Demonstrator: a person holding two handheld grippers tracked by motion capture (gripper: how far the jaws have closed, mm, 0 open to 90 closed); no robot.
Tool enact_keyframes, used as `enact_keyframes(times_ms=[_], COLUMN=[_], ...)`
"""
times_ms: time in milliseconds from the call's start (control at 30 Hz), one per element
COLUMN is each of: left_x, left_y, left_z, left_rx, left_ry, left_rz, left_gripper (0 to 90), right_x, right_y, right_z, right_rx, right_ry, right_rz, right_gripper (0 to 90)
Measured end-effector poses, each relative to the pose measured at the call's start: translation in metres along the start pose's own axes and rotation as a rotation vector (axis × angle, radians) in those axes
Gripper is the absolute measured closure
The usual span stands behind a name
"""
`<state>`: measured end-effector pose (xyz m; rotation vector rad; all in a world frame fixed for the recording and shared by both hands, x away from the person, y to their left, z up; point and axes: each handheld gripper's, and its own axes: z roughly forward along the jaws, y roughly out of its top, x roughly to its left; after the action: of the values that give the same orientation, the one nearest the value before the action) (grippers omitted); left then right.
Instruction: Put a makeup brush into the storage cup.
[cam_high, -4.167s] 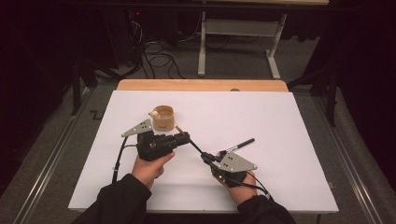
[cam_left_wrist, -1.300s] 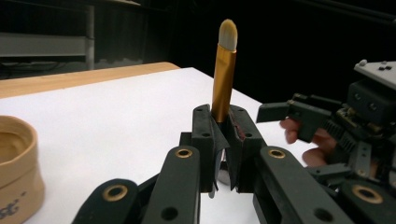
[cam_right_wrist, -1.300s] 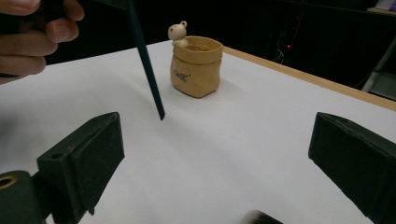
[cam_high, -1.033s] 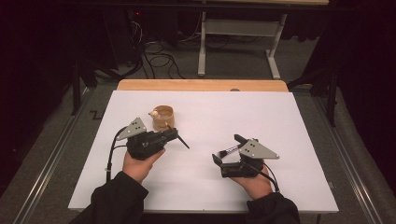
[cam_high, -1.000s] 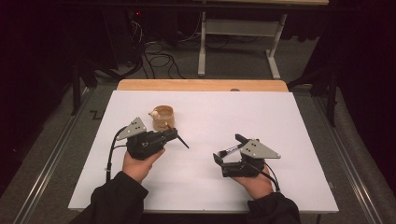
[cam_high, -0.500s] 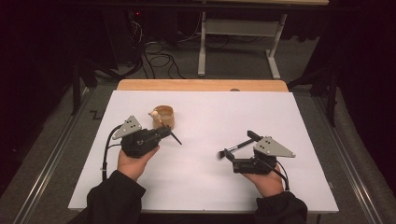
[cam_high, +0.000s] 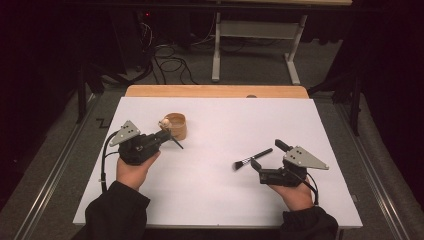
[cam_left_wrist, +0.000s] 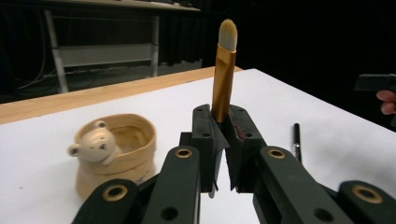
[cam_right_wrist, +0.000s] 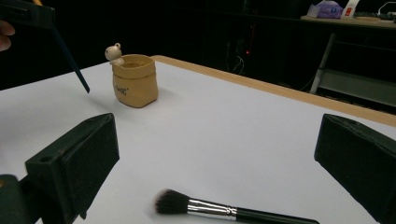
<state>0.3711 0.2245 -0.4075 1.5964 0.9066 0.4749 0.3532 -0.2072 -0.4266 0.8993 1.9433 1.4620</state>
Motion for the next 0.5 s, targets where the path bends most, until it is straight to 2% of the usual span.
enact_keyframes(times_ms=[233,500], left_x=[0.010,0.014], left_y=[0.000,0.001], left_z=[-0.007,-0.009], left_rx=[-0.002,-0.019], left_ry=[0.049,0.062], left_rz=[-0.006,-0.015], left_gripper=[83.1,83.0], right_x=[-0.005,-0.006], right_y=[-0.004,-0.010], right_z=[-0.005,-0.005], right_rx=[0.003,0.023], right_ry=[-0.010,-0.009], right_rz=[0.001,0.000], right_gripper=[0.4,0.4])
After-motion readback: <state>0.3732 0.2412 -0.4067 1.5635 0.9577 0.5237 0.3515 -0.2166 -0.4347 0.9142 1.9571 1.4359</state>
